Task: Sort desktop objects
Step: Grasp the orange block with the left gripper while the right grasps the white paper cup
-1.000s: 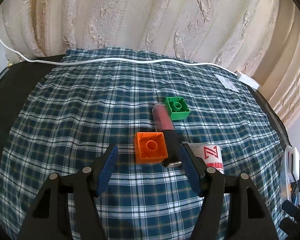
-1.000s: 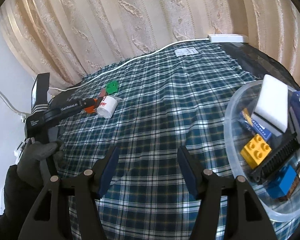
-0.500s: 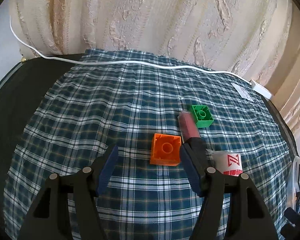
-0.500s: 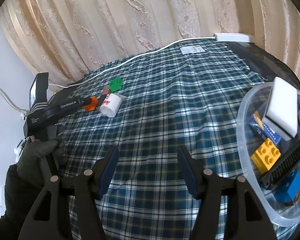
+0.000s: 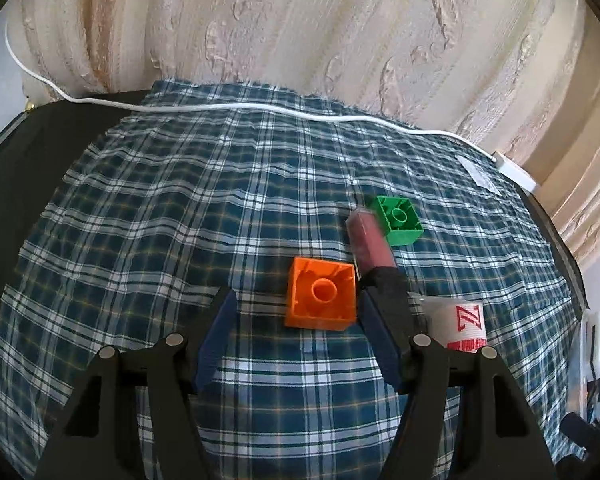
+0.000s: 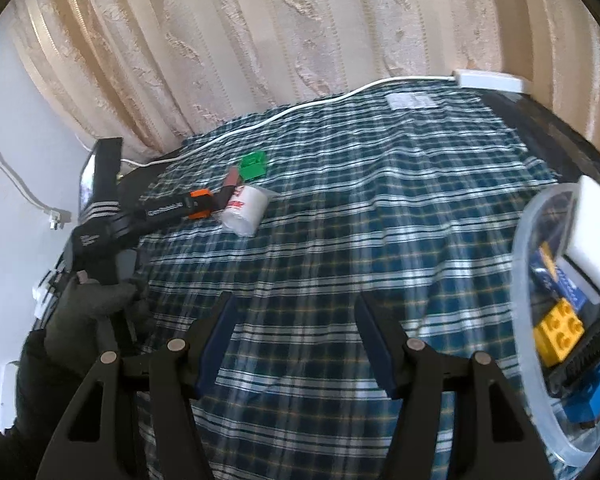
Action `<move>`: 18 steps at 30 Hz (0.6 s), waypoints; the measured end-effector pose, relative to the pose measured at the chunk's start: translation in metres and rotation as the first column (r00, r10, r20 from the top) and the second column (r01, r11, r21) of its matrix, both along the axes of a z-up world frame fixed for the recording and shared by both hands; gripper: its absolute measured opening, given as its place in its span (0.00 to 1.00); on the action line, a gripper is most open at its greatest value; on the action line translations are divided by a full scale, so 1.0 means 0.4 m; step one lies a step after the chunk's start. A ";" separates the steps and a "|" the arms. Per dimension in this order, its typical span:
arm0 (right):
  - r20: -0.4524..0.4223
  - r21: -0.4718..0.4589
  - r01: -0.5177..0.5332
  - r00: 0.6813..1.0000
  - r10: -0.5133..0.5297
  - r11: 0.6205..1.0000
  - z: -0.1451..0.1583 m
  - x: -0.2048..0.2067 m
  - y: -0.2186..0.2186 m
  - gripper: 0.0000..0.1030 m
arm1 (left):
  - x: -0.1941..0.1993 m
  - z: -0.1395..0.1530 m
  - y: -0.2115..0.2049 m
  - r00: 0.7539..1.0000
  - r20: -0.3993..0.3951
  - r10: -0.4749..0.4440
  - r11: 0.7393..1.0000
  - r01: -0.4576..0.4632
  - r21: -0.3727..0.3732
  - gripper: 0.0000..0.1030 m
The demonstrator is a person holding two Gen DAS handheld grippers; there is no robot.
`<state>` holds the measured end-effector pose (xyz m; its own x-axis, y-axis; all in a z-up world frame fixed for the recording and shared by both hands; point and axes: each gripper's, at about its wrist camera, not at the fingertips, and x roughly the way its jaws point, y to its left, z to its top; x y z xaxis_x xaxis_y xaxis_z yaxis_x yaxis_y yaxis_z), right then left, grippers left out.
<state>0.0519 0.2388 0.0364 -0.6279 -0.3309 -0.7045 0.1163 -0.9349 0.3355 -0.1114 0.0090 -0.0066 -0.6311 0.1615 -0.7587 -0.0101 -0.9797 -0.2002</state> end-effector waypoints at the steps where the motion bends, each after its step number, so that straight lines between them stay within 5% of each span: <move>1: 0.001 0.001 -0.009 1.000 0.009 1.000 0.002 -0.006 -0.006 0.63 | 0.001 -0.001 -0.001 1.000 -0.002 -0.001 1.000 0.001 -0.004 0.58; 5: -0.008 0.029 -0.050 0.999 0.050 0.998 0.017 -0.035 -0.039 0.63 | 0.002 0.000 0.003 0.999 -0.003 -0.032 0.999 0.032 0.008 0.36; 18: 0.029 0.071 -0.094 0.995 0.092 0.993 -0.008 -0.184 -0.114 0.63 | 0.035 0.040 -0.013 0.998 -0.068 0.010 1.000 -0.010 -0.012 0.35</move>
